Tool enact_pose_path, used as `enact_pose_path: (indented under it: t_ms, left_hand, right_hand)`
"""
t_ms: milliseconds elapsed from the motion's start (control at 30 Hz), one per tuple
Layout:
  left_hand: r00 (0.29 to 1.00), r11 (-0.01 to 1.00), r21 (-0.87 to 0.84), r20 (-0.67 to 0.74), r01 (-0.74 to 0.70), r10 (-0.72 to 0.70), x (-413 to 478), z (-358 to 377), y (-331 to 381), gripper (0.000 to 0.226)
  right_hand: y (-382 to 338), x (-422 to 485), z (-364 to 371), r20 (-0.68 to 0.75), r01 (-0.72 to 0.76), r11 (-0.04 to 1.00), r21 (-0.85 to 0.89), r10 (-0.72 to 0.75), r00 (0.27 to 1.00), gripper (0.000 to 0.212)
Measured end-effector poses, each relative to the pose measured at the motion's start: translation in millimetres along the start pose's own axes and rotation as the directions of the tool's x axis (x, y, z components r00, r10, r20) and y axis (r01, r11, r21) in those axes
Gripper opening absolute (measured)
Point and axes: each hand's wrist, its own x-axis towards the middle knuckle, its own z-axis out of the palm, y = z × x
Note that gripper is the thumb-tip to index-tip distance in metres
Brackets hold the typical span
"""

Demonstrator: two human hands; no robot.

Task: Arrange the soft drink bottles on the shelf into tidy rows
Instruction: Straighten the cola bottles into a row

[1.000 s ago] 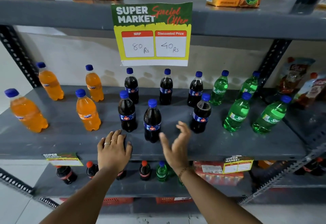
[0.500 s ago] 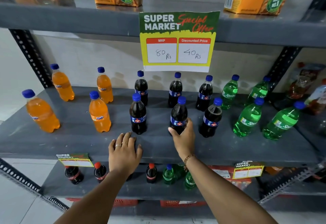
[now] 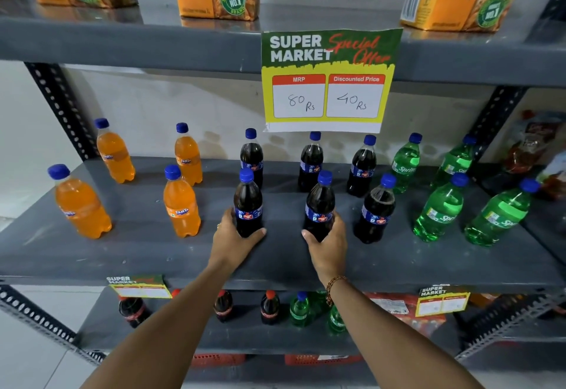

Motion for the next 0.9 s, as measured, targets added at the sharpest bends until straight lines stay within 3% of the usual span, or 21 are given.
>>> enact_pose_path:
  t_ms: [167, 533, 633, 700, 733, 833, 900]
  left_hand:
    - [0.997, 0.998, 0.050, -0.059, -0.043, 0.046, 3.7, -0.6, -1.1, 0.063]
    - [0.998, 0.998, -0.036, -0.037, -0.046, 0.045, 5.2, 2.9, -9.7, 0.072]
    - [0.981, 0.997, -0.007, -0.176, -0.082, 0.079, -4.9, 13.2, -11.6, 0.084]
    - [0.933, 0.981, 0.151, -0.319, -0.123, 0.167, -19.3, 23.2, -10.8, 0.069]
    - [0.898, 0.949, 0.246, -0.343, -0.197, 0.276, -27.0, 28.8, -9.4, 0.060]
    - [0.782, 0.787, 0.349, -0.194, -0.509, 0.592, -43.0, 56.1, 0.7, 0.036]
    - [0.800, 0.771, 0.253, 0.020, -0.584, 0.600, -53.6, 78.9, 14.6, 0.025]
  right_hand:
    - [3.8, 1.6, 0.3, -0.011, -0.023, 1.000, 0.011, 0.023, 1.000, 0.062]
    - [6.5, 1.8, 4.2, 0.002, -0.028, 1.000, 0.005, 0.028, 1.000, 0.063]
    - [4.8, -4.4, -1.1, -0.014, 0.045, 0.999, -0.024, -0.046, 0.999, 0.060]
    - [12.4, -13.5, -7.5, -0.066, 0.173, 0.983, -0.053, -0.177, 0.982, 0.050]
    - [19.4, -17.5, -11.1, -0.106, 0.233, 0.970, -0.074, -0.240, 0.965, 0.043]
    - [37.4, -15.7, -34.1, -0.281, 0.256, 0.959, -0.121, -0.280, 0.918, 0.029]
    - [43.6, -1.1, -55.8, -0.433, 0.171, 0.981, -0.092, -0.194, 0.880, 0.033]
